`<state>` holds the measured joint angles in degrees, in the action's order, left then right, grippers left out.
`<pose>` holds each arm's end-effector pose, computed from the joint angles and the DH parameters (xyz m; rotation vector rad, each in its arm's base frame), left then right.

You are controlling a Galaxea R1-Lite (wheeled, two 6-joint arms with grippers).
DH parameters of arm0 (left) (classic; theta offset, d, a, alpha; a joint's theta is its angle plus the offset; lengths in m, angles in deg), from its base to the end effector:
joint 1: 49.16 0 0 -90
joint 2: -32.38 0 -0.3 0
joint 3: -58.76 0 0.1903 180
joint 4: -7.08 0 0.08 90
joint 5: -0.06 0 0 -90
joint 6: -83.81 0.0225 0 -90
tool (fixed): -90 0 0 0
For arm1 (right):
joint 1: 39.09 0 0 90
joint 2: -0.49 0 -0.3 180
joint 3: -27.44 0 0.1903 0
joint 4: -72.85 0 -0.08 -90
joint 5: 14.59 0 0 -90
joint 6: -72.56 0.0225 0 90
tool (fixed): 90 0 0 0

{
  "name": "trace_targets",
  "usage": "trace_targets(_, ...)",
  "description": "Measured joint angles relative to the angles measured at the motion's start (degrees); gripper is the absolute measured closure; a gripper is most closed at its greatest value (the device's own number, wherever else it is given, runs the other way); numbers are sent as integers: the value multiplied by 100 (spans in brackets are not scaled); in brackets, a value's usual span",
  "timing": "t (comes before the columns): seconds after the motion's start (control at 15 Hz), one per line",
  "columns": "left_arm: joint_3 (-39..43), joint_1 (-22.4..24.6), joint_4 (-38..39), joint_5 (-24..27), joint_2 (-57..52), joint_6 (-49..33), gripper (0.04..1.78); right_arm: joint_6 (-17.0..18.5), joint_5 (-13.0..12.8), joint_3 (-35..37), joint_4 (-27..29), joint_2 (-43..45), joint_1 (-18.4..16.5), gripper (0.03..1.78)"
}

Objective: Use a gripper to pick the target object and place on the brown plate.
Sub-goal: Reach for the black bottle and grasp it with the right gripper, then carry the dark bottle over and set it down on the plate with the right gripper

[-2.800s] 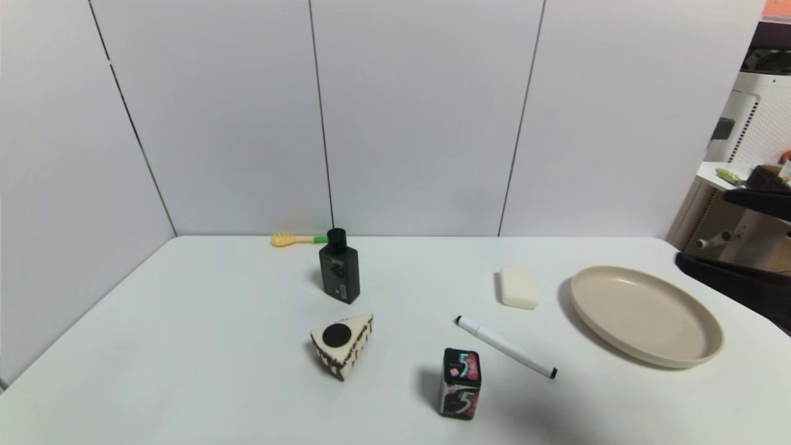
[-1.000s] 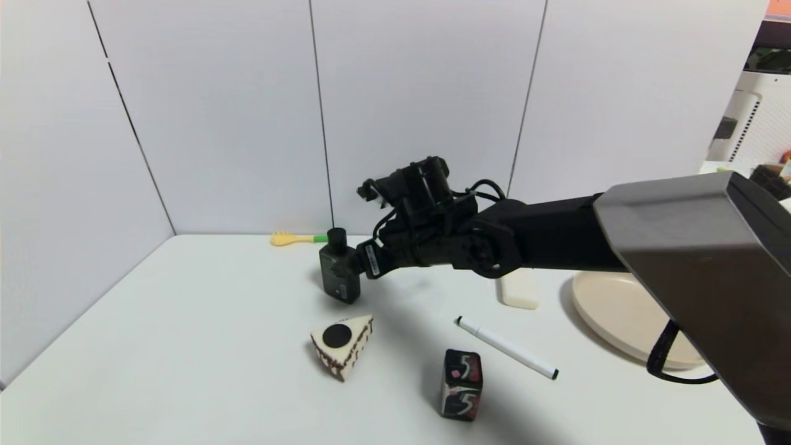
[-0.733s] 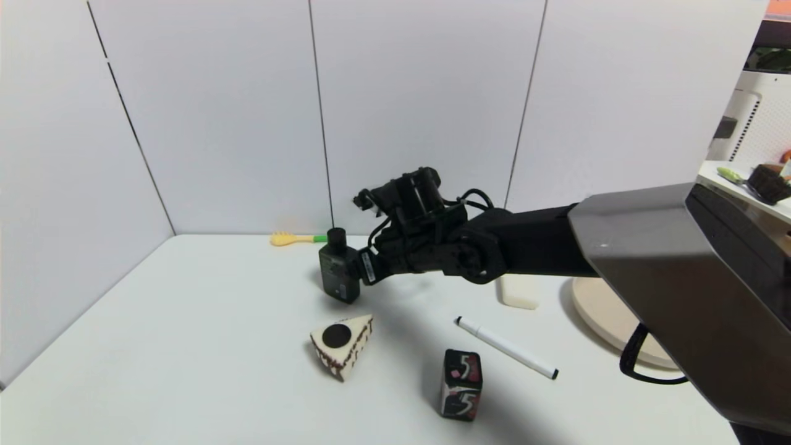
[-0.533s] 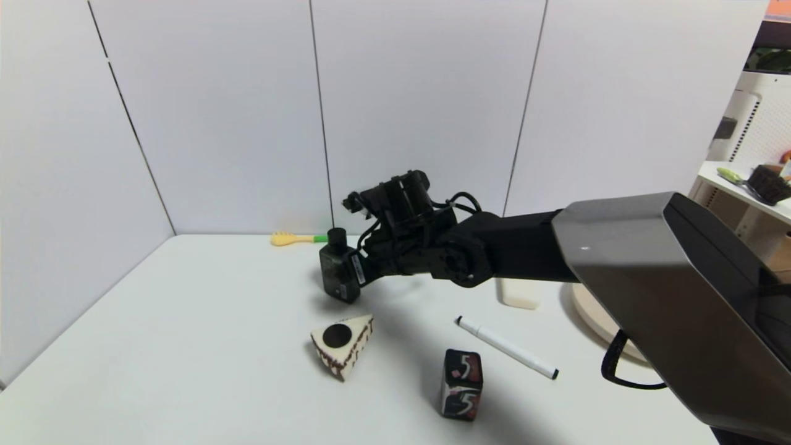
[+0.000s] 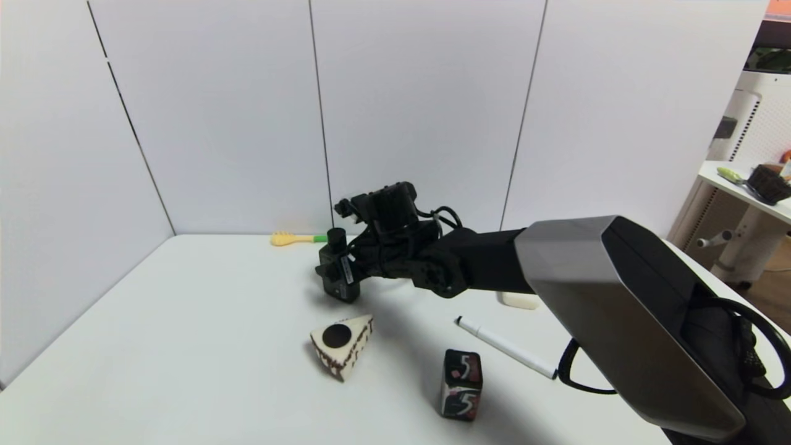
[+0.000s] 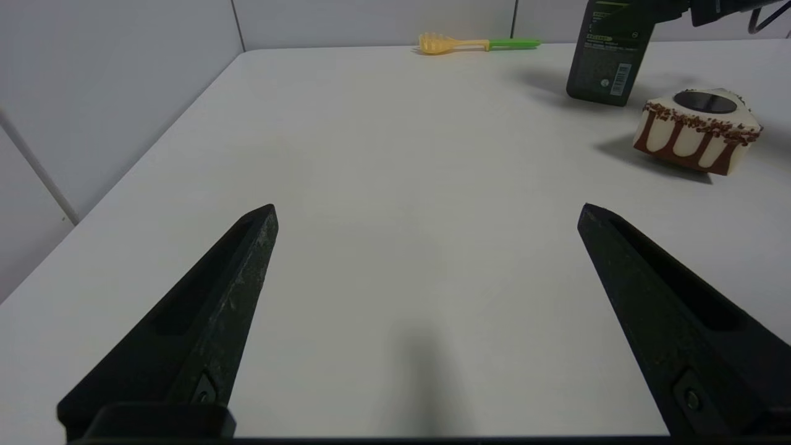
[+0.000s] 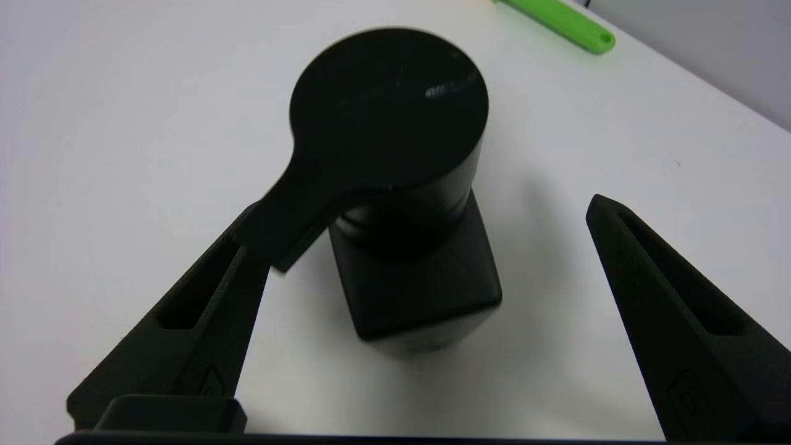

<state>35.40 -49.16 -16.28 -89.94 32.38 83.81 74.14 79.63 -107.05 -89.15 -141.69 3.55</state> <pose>-0.0228 0.0000 0.0755 0.0000 0.0000 0.0000 0.3798 0.3520 0.1141 -0.1260 0.4462 0.7975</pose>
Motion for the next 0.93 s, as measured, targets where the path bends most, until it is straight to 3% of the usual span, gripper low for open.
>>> trace_targets(0.27, 0, 0, 0, 0, 0, 0, 7, 5, -111, -15, -98, -208, 11, 11)
trace_targets(0.4, 0, 0, 0, 2, 0, 0, 7, 5, -185, -15, -135, -267, 2, 48)
trace_targets(0.67, 0, 0, 0, 0, 0, -2, 7, 5, -246, -15, -141, -324, -17, 97)
trace_targets(0.73, 0, 0, 0, 2, 0, 0, 7, 5, -254, -15, -141, -328, -15, 117)
trace_targets(0.93, 0, 0, -2, 0, 0, 0, 7, 18, -257, -12, -135, -305, -11, 119)
